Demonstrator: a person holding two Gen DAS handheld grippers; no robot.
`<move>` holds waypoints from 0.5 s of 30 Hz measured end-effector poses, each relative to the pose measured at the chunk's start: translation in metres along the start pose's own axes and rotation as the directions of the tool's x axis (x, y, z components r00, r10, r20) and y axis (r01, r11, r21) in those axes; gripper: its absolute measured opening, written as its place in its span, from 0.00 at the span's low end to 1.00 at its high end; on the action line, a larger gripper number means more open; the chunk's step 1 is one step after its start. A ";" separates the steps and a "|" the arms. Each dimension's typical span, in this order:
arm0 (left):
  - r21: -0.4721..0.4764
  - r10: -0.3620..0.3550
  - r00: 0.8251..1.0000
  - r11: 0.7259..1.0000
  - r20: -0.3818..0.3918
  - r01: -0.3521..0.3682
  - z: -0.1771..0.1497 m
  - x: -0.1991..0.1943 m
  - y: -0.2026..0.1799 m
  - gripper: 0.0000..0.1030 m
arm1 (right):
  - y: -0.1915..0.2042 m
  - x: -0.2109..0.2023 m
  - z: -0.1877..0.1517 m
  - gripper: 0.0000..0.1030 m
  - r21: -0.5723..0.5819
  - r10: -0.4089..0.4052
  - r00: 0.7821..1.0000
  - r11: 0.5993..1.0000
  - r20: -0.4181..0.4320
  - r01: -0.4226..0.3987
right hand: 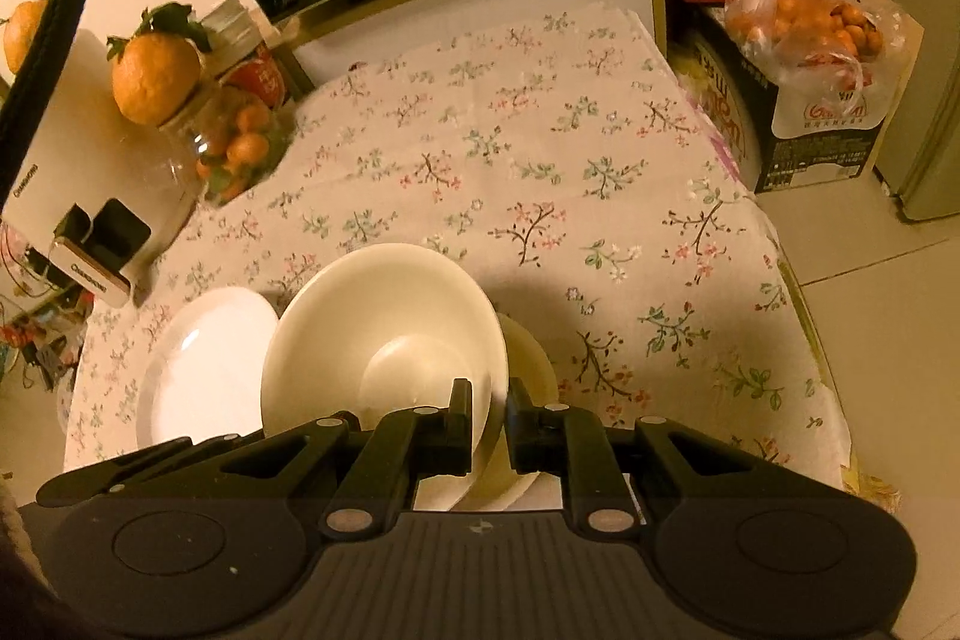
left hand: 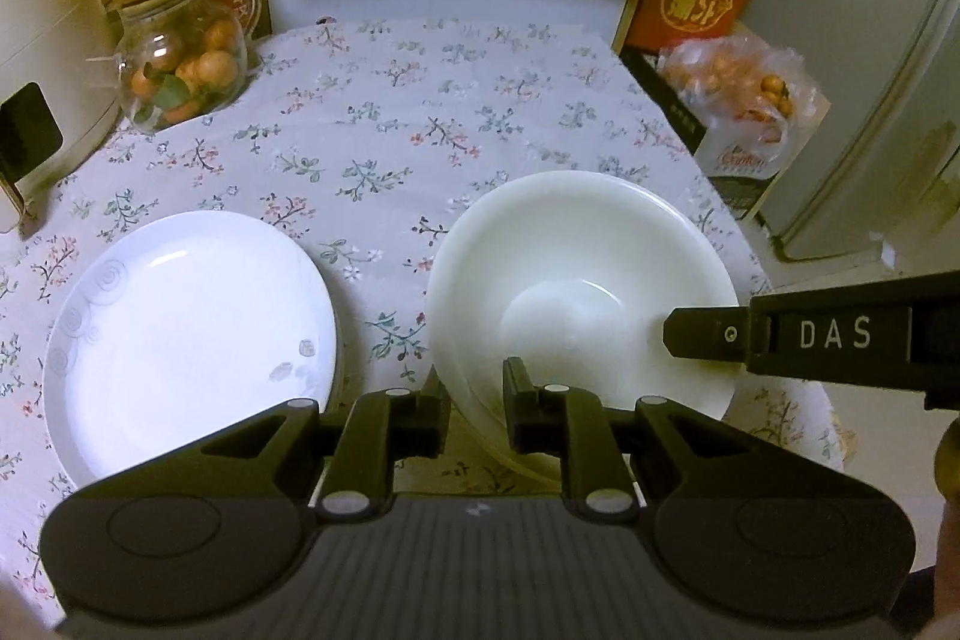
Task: Organize plates and bowls
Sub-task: 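Carry the small cream bowl over the nested bowls beside the plates, then lower the small bowl into the nested bowls and open both grippers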
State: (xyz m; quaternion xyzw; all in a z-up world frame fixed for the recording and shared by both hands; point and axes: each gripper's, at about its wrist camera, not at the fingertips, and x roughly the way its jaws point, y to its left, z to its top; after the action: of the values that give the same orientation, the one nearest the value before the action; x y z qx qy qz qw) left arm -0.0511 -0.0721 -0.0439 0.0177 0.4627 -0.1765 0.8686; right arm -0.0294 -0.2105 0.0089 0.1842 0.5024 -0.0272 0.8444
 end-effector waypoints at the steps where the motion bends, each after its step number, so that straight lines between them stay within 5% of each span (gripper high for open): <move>1: 0.007 0.005 1.000 1.000 -0.003 -0.005 0.000 0.001 0.000 0.16 | 0.000 0.001 -0.001 0.13 -0.002 -0.003 1.000 1.000 -0.006 0.003; 15: 0.042 0.032 0.999 0.999 -0.028 -0.030 -0.004 0.013 -0.006 0.21 | -0.001 0.017 -0.006 0.14 0.004 -0.042 0.996 0.999 -0.080 0.042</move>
State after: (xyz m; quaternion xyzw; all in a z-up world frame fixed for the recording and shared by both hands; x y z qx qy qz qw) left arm -0.0496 -0.0808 -0.0563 0.0456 0.4710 -0.1723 0.8639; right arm -0.0264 -0.2068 -0.0081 0.1769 0.5396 -0.0388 0.8222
